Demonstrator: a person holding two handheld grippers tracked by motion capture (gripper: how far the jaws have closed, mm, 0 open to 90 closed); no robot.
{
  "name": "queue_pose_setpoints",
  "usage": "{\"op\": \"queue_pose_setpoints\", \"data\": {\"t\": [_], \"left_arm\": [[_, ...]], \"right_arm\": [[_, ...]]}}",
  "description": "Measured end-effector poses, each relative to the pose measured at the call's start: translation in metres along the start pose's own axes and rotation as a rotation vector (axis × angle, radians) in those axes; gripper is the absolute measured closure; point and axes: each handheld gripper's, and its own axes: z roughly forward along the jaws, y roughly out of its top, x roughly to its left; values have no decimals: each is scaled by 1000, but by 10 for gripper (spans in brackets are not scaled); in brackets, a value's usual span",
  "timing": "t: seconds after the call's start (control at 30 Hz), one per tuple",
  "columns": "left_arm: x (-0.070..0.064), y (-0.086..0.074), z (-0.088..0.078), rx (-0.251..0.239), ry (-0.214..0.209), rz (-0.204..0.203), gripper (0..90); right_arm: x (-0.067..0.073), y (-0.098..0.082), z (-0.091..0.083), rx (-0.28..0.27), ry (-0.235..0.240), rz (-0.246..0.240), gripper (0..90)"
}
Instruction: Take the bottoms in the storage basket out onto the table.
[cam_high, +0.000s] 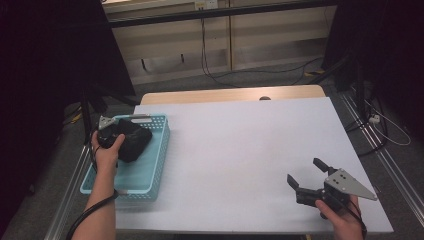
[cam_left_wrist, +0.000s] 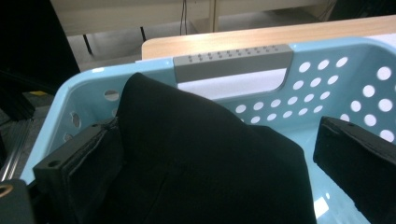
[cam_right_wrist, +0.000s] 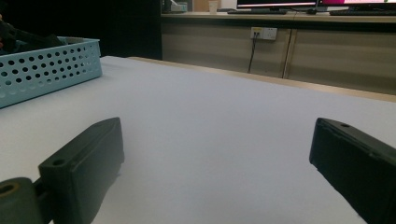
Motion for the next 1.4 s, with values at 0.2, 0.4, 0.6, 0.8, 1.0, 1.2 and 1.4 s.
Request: {"op": "queue_pose_setpoints", "data": {"t": [0.2,0.4,0.6,0.8,1.0,1.2,1.4], "left_arm": [[-3,-3,8,41,-11,-5,1],[-7,-4,13,72,-8,13,0],[-11,-7,18,123,-36,32,0],[-14,-10,19,145,-93,29,0],[-19,-10,19,145,-162,48,0],[-18,-11,22,173,-52,89,0],[-16,-15,25,214,-4,103,0]], "right_arm": [[1,0,1,2,10,0,19],[2,0,1,2,14,-1,19],[2,0,1,3,17,-3,19],[1,0,0,2,17,-1,19],[2,0,1,5,22,-5,20],[2,0,0,5,19,0,20],[1,-1,-1,5,16,3,21]]}}
